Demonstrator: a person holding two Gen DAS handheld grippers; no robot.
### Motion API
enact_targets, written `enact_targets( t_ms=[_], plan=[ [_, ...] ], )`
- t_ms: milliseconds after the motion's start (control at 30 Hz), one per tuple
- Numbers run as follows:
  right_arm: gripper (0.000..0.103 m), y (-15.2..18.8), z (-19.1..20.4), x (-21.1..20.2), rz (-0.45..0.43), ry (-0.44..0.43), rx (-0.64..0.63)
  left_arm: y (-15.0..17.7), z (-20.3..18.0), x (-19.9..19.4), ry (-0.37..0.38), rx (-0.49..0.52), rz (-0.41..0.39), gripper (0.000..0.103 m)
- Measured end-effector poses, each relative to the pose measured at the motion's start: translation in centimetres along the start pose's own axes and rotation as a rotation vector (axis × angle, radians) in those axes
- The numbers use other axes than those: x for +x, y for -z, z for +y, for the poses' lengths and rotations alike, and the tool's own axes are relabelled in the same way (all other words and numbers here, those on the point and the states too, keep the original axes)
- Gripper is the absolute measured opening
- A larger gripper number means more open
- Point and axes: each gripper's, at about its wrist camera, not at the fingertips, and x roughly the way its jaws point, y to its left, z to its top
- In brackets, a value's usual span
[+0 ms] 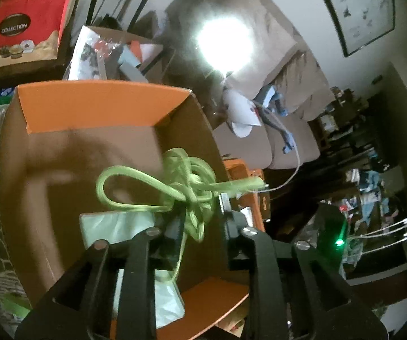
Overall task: Organize objects
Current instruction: 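Carry the cable over the cardboard box and release it beside the green box, then withdraw the left tool back toward the small white plugs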
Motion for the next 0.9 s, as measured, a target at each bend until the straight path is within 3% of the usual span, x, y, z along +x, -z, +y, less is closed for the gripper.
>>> enact_targets(
  t_ms=[67,133,233,267,400,533,567,700,900],
  plan=[
    [0.013,0.0,0.0,0.0,0.0,0.0,0.0,0.1,0.1,-0.1,-0.01,0.017,0.004,0.024],
    [0.012,0.0,0.0,0.0,0.0,-0.001,0.001,0.0,0.0,-0.4,-0.021,0.033,-0.002,0.034],
    [0.012,0.0,0.0,0.0,0.0,0.0,0.0,0.2,0.1,-1.8,-0.066,0.054,-0.042,0.052],
    [0.012,0.0,0.0,0.0,0.0,0.0,0.0,0.3,0.3,-2.5,-0.084,0.054,-0.063,0.062],
    [0.013,0.1,0.0,0.2,0.0,0.0,0.001,0.2,1.9,-5.1,-0.129,0.01,-0.146,0.089],
    [0.012,0.2,0.0,0.2,0.001,-0.002,0.003,0.2,4.3,-7.3,-0.166,-0.053,-0.2,0.094],
    [0.013,0.2,0.0,0.2,0.001,-0.002,0.003,0.2,4.8,-7.8,-0.183,-0.058,-0.205,0.102],
    [0.012,0.1,-0.1,0.2,0.001,-0.001,0.002,0.3,6.6,-9.5,-0.22,-0.064,-0.234,0.103],
    [0.012,0.3,-0.2,0.3,0.002,0.001,0.003,0.8,9.7,-13.6,-0.144,-0.128,-0.256,0.103]
  ],
)
